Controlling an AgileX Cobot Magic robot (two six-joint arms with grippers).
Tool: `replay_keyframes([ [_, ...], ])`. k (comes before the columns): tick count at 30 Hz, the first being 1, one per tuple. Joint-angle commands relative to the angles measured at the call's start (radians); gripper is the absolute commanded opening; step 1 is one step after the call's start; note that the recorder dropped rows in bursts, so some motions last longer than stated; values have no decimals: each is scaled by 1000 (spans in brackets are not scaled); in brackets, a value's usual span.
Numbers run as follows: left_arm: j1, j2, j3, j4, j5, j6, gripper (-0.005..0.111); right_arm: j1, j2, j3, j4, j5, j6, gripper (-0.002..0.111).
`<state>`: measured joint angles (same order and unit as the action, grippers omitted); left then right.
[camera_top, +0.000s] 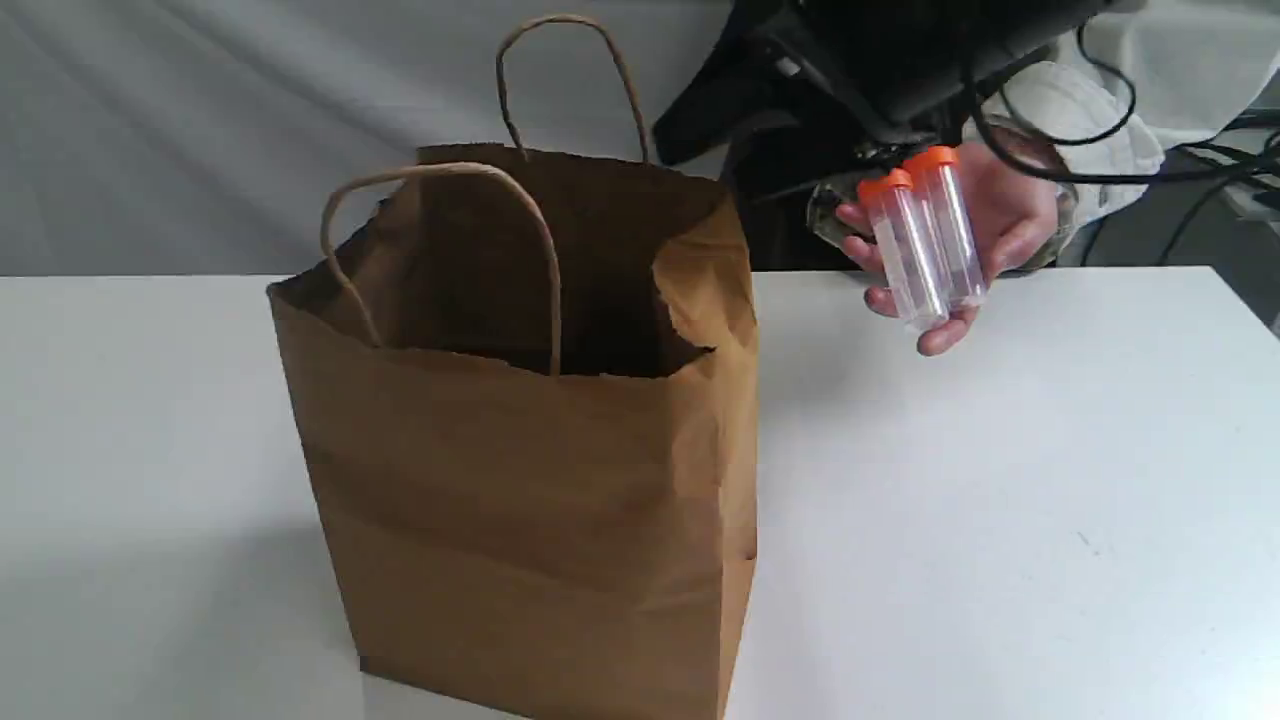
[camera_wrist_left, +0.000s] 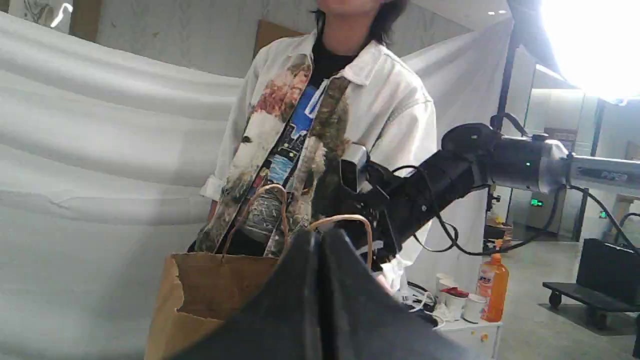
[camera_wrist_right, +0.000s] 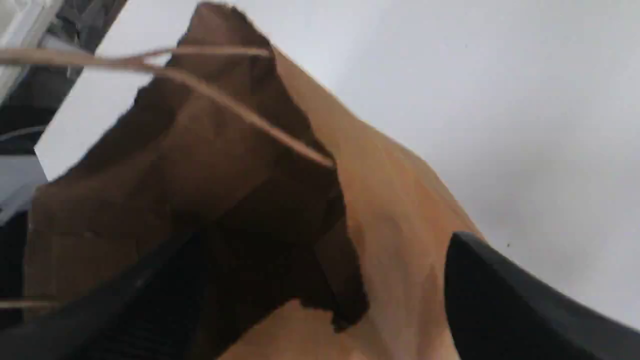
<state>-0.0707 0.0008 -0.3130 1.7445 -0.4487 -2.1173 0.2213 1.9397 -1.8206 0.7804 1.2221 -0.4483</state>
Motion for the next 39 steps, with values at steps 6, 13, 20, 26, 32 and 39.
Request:
replay_keyframes([
  [6,2,-1,-5,0,38,-22,0,12,-15,72,14,-1,-33,67],
  [13,2,-1,-5,0,15,-24,0,27,34,80,31,-1,-56,38],
  [20,2,92,-79,0,-329,-24,0,27,41,80,-49,-1,-55,0],
  [26,2,313,-227,0,-334,-24,0,31,41,80,-49,-1,-60,0],
  [32,2,597,-352,0,-428,-9,0,36,41,80,-49,-1,-60,0],
  [39,2,871,-456,0,-662,265,21,38,41,80,-49,-1,-60,0],
])
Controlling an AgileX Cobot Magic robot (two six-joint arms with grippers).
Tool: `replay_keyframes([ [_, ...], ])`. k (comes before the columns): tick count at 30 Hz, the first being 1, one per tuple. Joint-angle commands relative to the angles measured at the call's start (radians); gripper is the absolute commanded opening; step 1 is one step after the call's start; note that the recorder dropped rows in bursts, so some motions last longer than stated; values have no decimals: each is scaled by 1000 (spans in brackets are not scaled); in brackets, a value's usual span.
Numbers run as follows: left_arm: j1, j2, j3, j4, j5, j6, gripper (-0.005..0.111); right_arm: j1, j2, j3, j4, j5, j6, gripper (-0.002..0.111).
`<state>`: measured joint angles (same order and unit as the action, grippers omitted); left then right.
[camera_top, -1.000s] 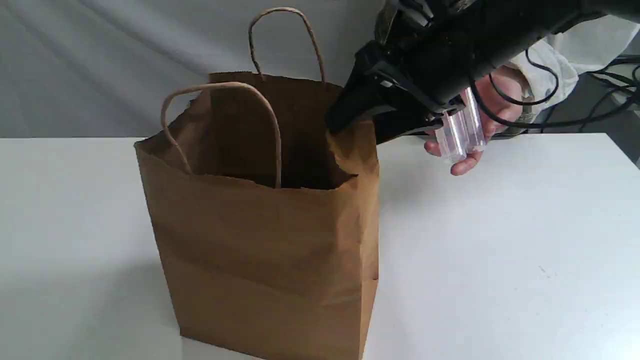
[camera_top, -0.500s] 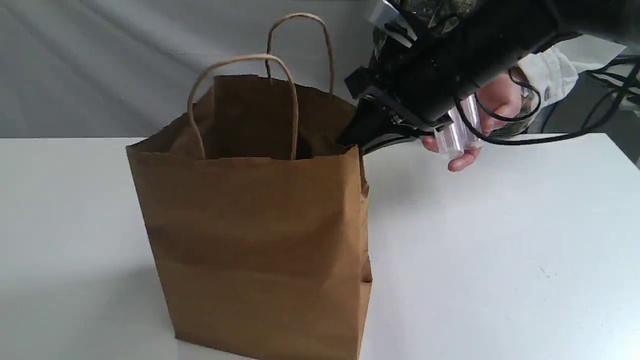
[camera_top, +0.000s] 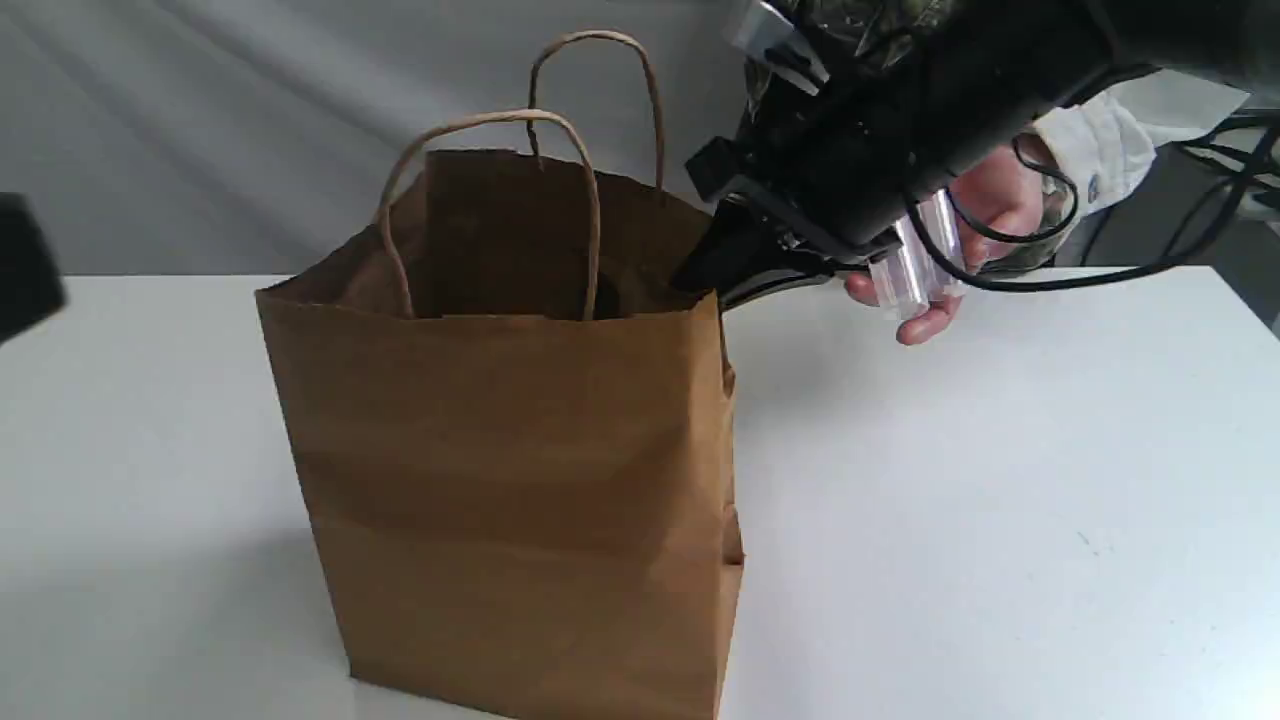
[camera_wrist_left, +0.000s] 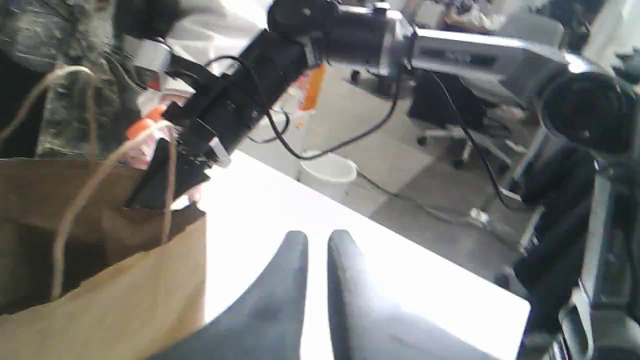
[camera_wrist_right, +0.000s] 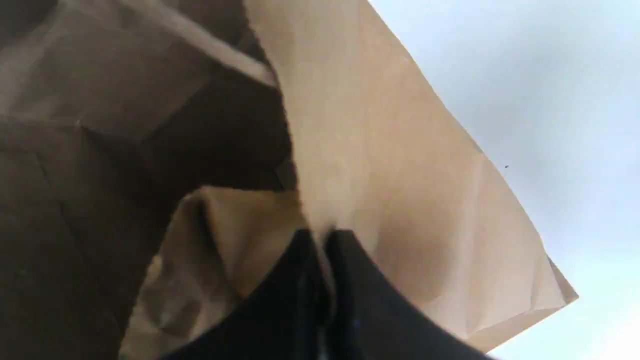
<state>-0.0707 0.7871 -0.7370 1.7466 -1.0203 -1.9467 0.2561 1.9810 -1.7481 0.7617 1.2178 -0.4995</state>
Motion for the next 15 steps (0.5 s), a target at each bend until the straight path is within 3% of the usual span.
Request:
replay_keyframes([
  [1,2,115,-49,-2,-93,97,27,3,0,7,-30,3,-9,0],
  [8,2,236,-96,-2,121,229,63,2,0,7,-45,3,-17,0],
  [15,2,357,-149,-2,156,397,67,2,0,7,-49,3,-17,0],
])
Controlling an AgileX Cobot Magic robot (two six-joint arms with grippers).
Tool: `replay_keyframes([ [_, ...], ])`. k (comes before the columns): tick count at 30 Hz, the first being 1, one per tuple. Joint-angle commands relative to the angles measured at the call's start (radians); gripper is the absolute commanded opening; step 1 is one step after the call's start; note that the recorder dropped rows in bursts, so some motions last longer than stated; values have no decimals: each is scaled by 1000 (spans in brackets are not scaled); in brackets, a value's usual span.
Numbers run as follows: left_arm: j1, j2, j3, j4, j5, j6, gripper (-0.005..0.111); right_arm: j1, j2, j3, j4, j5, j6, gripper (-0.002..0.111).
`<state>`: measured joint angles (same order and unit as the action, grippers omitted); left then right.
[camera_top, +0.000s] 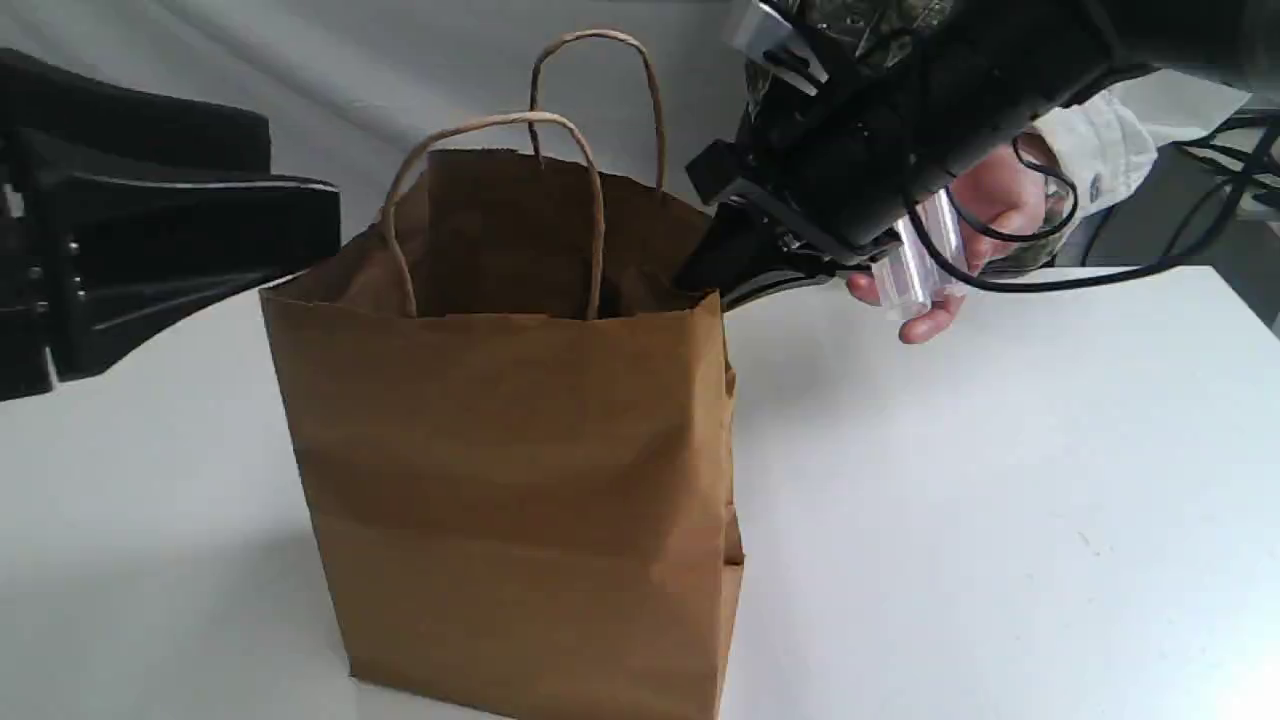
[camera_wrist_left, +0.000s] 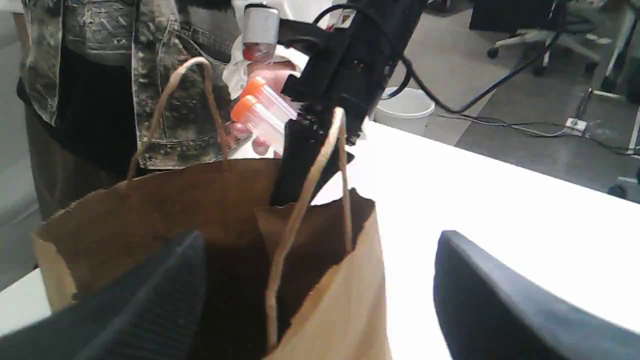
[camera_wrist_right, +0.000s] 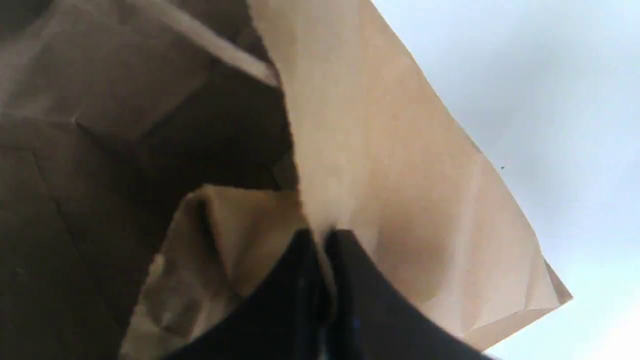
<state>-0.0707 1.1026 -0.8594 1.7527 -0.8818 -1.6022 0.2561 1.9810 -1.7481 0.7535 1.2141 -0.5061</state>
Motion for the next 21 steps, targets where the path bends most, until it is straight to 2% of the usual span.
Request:
replay_keyframes([
  [1,2,71,-43,-8,6,65,67,2,0,7,-41,7,-10,0],
  [6,-29,157,-109,-8,7,79,67,2,0,7,-40,7,-14,0],
  [13,-178,265,-159,-8,28,49,66,2,0,7,-53,7,-17,0],
  [14,-198,266,-159,-8,53,26,61,2,0,7,-63,7,-17,0],
  [16,-223,260,-159,-8,112,6,40,2,0,7,-80,7,-7,0],
  [18,-244,240,-159,-8,181,8,4,2,0,7,-82,7,3,0],
  [21,-254,213,-159,-8,219,22,0,2,0,7,-82,7,21,0],
])
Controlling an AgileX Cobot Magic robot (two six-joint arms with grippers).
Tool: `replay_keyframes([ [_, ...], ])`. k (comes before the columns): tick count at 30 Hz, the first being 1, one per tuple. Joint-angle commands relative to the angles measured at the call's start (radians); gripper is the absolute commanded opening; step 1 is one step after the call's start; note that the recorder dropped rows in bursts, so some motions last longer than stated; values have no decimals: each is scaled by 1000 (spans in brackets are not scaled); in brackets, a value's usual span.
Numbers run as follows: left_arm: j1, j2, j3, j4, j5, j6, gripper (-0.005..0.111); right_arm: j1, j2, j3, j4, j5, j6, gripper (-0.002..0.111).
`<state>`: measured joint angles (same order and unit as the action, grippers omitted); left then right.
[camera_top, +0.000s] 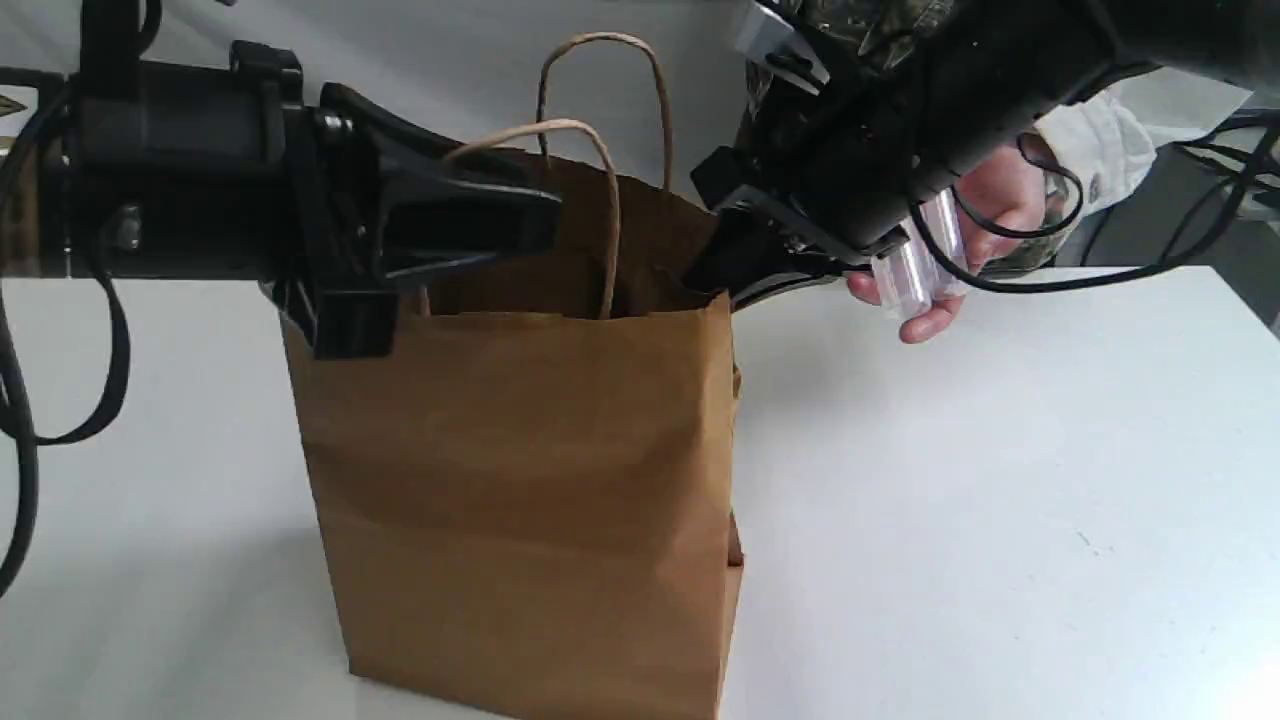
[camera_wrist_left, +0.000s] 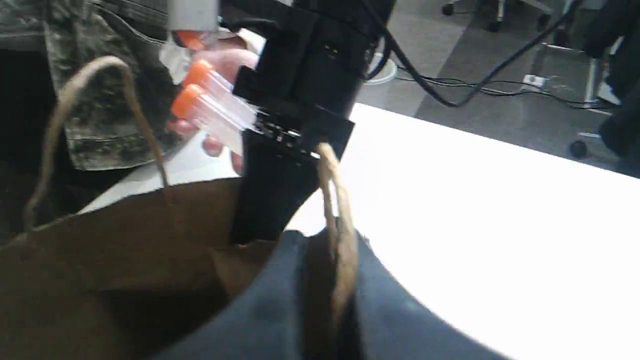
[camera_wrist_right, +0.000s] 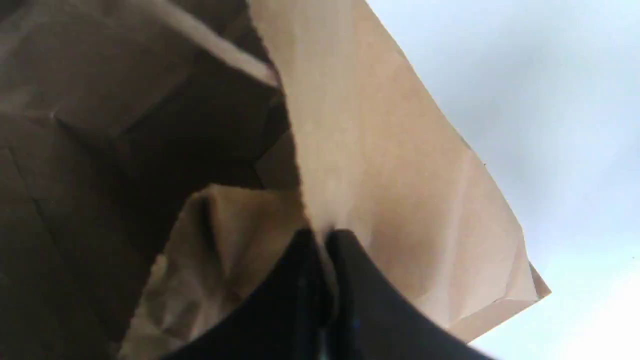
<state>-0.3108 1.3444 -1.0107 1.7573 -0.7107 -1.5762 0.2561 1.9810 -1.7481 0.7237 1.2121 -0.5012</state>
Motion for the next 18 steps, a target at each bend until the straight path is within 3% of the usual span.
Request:
replay_keyframes([
  [1,-14,-35,-7,-13,46,-18,0,2,0,7,-60,9,26,0],
  [8,-21,-39,-97,-13,44,-126,0,5,-2,15,-197,9,170,0],
  [12,-21,-4,-225,-13,65,-228,0,5,-25,95,-198,9,167,0],
  [18,-21,129,-365,-13,-21,-307,0,5,-47,234,-187,9,115,0],
])
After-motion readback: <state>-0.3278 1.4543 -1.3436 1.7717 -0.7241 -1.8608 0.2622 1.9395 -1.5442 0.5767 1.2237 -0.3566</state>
